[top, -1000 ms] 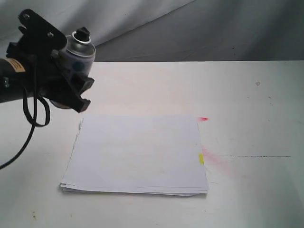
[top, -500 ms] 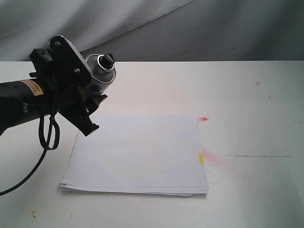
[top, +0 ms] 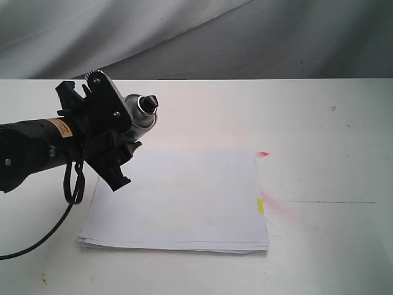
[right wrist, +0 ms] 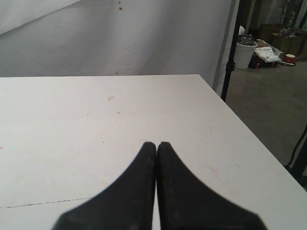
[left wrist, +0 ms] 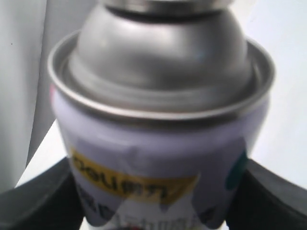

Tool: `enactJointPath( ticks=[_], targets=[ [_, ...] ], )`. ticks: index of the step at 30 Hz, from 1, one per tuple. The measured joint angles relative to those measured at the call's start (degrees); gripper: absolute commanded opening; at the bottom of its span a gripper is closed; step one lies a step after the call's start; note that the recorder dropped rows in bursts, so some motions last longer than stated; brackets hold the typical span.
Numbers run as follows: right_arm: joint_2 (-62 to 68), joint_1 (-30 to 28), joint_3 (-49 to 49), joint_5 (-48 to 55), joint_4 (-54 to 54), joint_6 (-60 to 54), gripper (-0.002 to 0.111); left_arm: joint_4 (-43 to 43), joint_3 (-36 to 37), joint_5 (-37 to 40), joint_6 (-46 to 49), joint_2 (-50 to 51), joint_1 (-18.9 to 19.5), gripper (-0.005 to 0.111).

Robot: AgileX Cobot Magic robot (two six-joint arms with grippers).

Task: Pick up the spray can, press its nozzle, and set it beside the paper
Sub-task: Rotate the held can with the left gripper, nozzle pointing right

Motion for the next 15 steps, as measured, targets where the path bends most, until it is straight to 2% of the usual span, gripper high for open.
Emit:
enactJointPath(
  ticks=[3, 9, 15],
  targets=[
    [0.0, 0.0, 0.0, 0.0, 0.0, 0.0, 0.0, 6.0, 0.0, -1.1, -5.2, 0.8, 0.0, 0.0],
    [0.0, 0.0, 0.0, 0.0, 0.0, 0.0, 0.0, 20.9, 0.0, -2.4, -22.0, 2.7, 0.0, 0.0],
    [0.0, 0.0, 0.0, 0.0, 0.0, 0.1, 0.0, 25.2, 0.0, -2.4, -24.5, 4.4, 0.0, 0.0]
  ],
)
